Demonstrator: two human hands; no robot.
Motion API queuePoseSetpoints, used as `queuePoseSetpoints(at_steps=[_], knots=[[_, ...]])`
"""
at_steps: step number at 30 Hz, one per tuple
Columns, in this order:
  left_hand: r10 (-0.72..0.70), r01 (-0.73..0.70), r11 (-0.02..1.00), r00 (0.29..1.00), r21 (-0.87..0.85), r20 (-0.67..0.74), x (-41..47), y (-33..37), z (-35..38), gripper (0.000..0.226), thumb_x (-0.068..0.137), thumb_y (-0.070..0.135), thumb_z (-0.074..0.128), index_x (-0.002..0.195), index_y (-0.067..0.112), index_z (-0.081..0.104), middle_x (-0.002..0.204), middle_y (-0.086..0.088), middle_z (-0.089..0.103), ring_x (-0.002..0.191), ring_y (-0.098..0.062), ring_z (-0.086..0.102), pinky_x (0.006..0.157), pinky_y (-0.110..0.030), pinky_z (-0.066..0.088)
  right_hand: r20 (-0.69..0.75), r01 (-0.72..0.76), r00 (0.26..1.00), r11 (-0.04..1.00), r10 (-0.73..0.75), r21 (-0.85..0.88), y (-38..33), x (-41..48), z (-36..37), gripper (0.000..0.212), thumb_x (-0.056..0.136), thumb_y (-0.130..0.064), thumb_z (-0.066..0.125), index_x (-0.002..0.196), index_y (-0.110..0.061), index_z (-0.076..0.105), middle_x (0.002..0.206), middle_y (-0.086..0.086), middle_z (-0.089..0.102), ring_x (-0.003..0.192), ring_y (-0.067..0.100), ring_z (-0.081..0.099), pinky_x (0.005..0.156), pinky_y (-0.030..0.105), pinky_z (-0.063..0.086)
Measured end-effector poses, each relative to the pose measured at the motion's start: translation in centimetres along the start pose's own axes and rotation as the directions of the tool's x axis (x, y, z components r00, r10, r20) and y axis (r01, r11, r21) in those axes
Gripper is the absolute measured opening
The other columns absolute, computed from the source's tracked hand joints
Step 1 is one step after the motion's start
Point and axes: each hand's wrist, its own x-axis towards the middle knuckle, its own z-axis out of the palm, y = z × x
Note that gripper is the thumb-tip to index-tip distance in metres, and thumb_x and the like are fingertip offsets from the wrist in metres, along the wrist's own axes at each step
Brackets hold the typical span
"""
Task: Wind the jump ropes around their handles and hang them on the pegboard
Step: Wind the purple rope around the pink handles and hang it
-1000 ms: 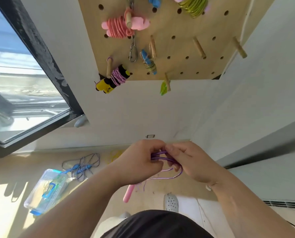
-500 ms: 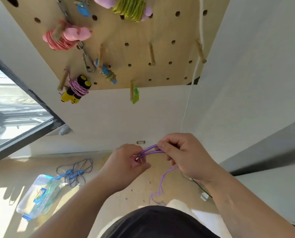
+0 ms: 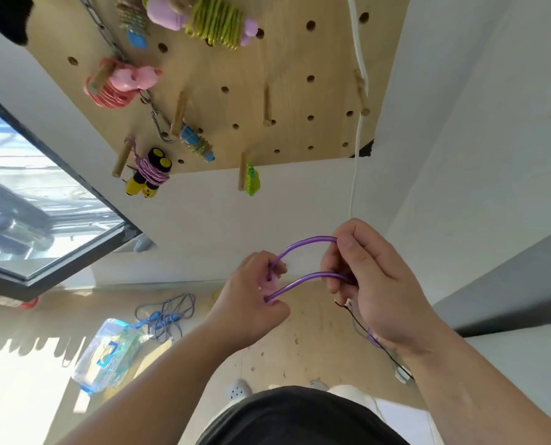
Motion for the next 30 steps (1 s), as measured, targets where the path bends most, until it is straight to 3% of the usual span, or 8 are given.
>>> queuePoseSetpoints(at_steps=[6,11,15,18,21,25,27,30], knots=[[0.03,-0.024,0.999,0.988,-0.04,0.154,-0.5,-0.6,0.4,0.038,0.078,0.009,0.073,0.101,0.036,0.061,0.095,0.012,0.066,0.093,-0.008,0.064,0.083,-0.027,0.055,-0.098,0.008,0.995,0.975,0.015,0.222,-0.4,-0.2,-0.9,0.026,0.099,-0.028,0.039,0.08,-0.013,0.048,0.064,0.007,0.044,0.052,0.022,0.031,0.052,0.036,0.029],[-0.011,0.093,0.944,0.968,-0.316,0.252,-0.4,-0.6,1.1,0.056,0.075,0.019,0.085,0.122,0.025,0.055,0.11,-0.004,0.064,0.098,-0.037,0.065,0.088,-0.053,0.058,-0.044,0.001,0.999,0.984,0.007,0.175,-1.1,0.0,-1.1,0.027,0.101,-0.026,0.039,0.08,-0.012,0.049,0.065,0.009,0.054,0.049,0.02,0.028,0.047,0.032,0.025],[0.056,0.021,0.953,0.968,-0.302,0.246,1.5,-0.2,1.6,0.089,0.07,0.024,0.093,0.142,0.037,0.042,0.136,0.001,0.057,0.124,-0.019,0.058,0.102,-0.049,0.052,0.098,-0.03,0.995,0.99,0.017,0.139,-1.4,0.1,-0.7,0.026,0.102,-0.025,0.039,0.083,-0.012,0.05,0.071,0.014,0.062,0.049,0.024,0.021,0.05,0.042,0.015],[0.114,-0.056,0.964,0.97,-0.259,0.213,2.9,0.0,1.8,0.101,0.063,0.028,0.096,0.148,0.03,0.04,0.147,0.0,0.046,0.134,-0.016,0.051,0.107,-0.048,0.048,0.159,-0.03,0.987,0.993,0.011,0.117,-2.0,-0.1,-0.7,0.024,0.1,-0.025,0.041,0.082,-0.012,0.05,0.069,0.009,0.064,0.05,0.029,0.025,0.048,0.037,0.017],[0.116,-0.049,0.948,0.973,-0.315,0.2,3.6,0.5,2.0,0.08,0.068,0.014,0.093,0.134,0.023,0.05,0.129,-0.011,0.057,0.123,-0.027,0.06,0.1,-0.054,0.053,0.192,-0.011,0.981,0.989,-0.017,0.147,-2.7,-0.3,-1.1,0.025,0.103,-0.018,0.039,0.083,-0.011,0.052,0.068,0.009,0.064,0.045,0.013,0.037,0.047,0.021,0.026],[0.137,-0.056,0.941,0.965,-0.333,0.225,4.2,1.6,3.0,0.039,0.081,0.001,0.078,0.111,0.003,0.053,0.103,-0.028,0.058,0.092,-0.043,0.062,0.084,-0.064,0.053,0.19,0.009,0.981,0.981,-0.046,0.193,-2.9,-0.4,-2.0,0.025,0.1,-0.023,0.04,0.081,-0.02,0.056,0.072,0.016,0.064,0.046,0.017,0.031,0.049,0.025,0.03],[0.089,-0.021,0.942,0.978,-0.334,0.19,4.4,1.9,3.6,0.034,0.08,0.002,0.073,0.106,0.001,0.052,0.092,-0.023,0.06,0.079,-0.035,0.061,0.074,-0.065,0.052,0.146,0.019,0.988,0.978,-0.051,0.209,-2.8,-0.5,-2.6,0.024,0.099,-0.022,0.04,0.081,-0.018,0.055,0.072,0.019,0.063,0.045,0.017,0.032,0.05,0.024,0.033],[-0.023,0.079,0.914,0.989,-0.398,0.144,4.0,2.3,3.9,0.037,0.073,0.001,0.063,0.108,0.0,0.052,0.077,-0.023,0.063,0.077,-0.046,0.067,0.07,-0.067,0.052,0.032,0.032,0.999,0.974,-0.04,0.224,-2.4,-0.6,-3.9,0.024,0.098,-0.024,0.04,0.081,-0.017,0.055,0.071,0.017,0.062,0.044,0.017,0.029,0.049,0.031,0.023]])
